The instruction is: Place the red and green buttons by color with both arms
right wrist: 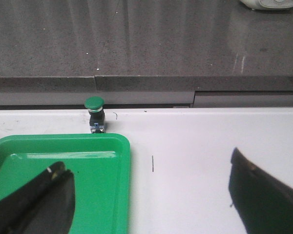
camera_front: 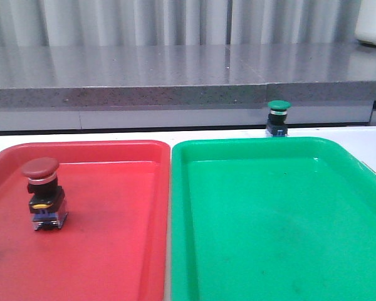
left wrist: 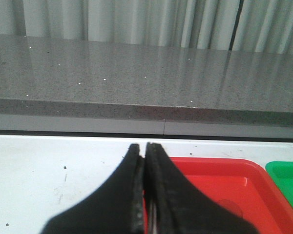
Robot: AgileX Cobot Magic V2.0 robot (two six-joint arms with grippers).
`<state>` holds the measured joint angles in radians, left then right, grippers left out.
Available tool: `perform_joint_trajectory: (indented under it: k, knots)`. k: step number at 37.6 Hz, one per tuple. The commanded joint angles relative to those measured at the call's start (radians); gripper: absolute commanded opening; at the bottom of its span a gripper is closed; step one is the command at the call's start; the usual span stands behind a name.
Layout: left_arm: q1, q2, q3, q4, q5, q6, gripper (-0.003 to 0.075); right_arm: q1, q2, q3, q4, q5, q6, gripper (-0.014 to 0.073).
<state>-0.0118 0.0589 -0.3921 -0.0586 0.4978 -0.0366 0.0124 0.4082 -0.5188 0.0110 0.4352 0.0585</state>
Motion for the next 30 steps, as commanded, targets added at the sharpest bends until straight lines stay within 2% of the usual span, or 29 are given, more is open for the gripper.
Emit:
perform_joint_trajectory:
  k: [1, 6, 13, 19, 30]
  knots:
    - [0.001, 0.011, -0.025, -0.012, -0.081, -0.007, -0.0020, -0.007, 0.014, -0.036, -0.004, -0.113, 0.000, 0.0653]
    - [0.001, 0.011, -0.025, -0.012, -0.081, -0.007, -0.0020, -0.007, 0.014, -0.036, -0.004, -0.118, 0.000, 0.0653]
    - [0.001, 0.011, -0.024, -0.012, -0.081, -0.007, -0.0020, -0.007, 0.064, -0.037, -0.004, -0.230, 0.000, 0.0653]
    - [0.001, 0.011, -0.024, -0.012, -0.081, -0.007, -0.0020, -0.007, 0.267, -0.080, -0.004, -0.316, 0.000, 0.0653]
    - [0.001, 0.013, -0.018, -0.012, -0.075, -0.007, -0.0020, -0.005, 0.669, -0.288, -0.004, -0.307, 0.000, 0.0653]
